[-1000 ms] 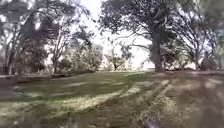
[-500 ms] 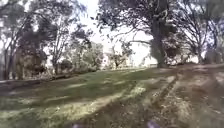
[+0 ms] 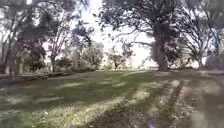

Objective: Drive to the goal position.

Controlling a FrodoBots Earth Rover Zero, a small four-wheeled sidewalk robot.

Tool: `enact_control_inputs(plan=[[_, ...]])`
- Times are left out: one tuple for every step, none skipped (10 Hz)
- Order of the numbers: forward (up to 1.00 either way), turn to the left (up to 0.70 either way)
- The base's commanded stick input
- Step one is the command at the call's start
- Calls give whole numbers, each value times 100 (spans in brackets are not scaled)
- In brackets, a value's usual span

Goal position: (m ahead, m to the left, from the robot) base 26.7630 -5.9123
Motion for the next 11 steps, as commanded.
enact_control_inputs(plan=[[70,0],[70,0],[70,0],[70,0],[70,0],[70,0],[70,0],[70,0],[70,0],[70,0],[70,0]])
